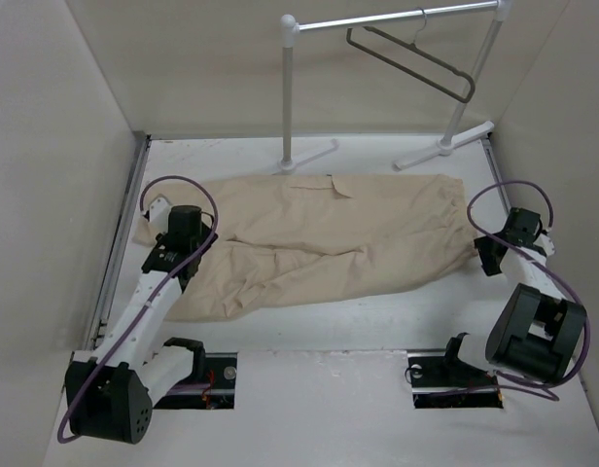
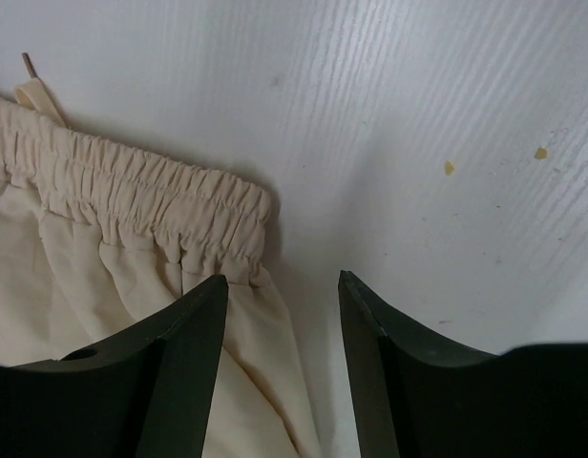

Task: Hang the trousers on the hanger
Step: Flatten out the trousers at the center of the board.

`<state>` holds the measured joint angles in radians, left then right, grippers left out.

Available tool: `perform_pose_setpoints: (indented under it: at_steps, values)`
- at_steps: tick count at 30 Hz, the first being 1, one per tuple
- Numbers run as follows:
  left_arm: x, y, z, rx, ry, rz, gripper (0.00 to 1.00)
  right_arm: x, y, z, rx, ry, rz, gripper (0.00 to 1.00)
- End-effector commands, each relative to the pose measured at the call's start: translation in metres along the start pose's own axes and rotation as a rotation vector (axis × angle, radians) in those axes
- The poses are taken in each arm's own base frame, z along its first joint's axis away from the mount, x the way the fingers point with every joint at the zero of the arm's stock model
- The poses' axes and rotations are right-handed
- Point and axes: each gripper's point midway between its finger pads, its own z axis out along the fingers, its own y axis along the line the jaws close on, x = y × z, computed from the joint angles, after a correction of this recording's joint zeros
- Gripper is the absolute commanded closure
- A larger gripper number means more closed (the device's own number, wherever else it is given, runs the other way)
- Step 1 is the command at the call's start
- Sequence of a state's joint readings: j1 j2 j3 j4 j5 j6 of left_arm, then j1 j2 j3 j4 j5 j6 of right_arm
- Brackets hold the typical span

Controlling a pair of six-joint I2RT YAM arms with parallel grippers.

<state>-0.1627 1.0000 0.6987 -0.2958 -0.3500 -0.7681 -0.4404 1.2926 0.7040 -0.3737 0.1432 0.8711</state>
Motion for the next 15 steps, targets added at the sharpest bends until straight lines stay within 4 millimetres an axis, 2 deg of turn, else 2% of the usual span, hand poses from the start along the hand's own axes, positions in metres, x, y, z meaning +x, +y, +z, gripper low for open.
perform_pose_setpoints:
  at_steps: [1,8,15]
  values:
    - [0.019,-0.001,-0.004,0.036,0.050,0.025,0.56,-0.007,0.019,0.004,-0.082,-0.016,-0.005,0.44]
    - [0.033,0.003,-0.003,0.025,0.083,0.046,0.56,-0.006,0.033,0.018,-0.099,-0.006,-0.010,0.43]
    - [0.031,0.026,-0.001,-0.068,0.115,-0.020,0.56,0.018,0.041,0.038,-0.067,0.068,-0.014,0.47]
